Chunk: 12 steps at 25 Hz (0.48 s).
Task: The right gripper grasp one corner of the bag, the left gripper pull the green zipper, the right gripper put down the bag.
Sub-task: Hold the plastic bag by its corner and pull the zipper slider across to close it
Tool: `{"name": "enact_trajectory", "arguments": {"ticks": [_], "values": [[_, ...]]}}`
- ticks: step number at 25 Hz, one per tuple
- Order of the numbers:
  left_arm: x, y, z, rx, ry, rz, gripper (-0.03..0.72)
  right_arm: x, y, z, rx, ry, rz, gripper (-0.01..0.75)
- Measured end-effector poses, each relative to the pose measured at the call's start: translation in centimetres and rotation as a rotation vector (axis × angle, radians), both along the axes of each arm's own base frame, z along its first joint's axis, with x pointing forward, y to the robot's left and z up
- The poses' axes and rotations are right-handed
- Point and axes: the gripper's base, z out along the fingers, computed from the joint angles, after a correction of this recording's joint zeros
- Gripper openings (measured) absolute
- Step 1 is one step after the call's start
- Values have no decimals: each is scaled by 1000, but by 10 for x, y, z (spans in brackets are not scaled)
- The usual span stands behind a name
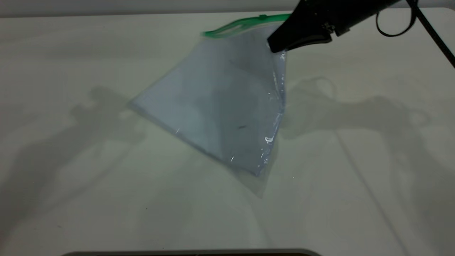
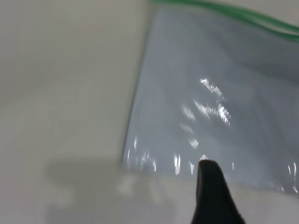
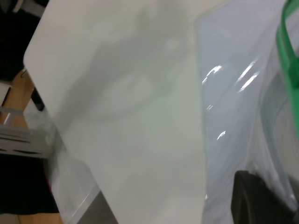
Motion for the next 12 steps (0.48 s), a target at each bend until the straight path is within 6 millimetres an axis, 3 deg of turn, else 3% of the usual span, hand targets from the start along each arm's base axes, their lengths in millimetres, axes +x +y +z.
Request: {"name": "enact_trajectory", "arguments": {"ticks": [5, 12], "values": [[35, -37, -22, 9, 32, -286, 496, -8, 9, 12, 45, -15, 89, 34], [70, -88, -50, -151, -7, -627, 496, -7, 9, 12, 31, -56, 115, 34]]}}
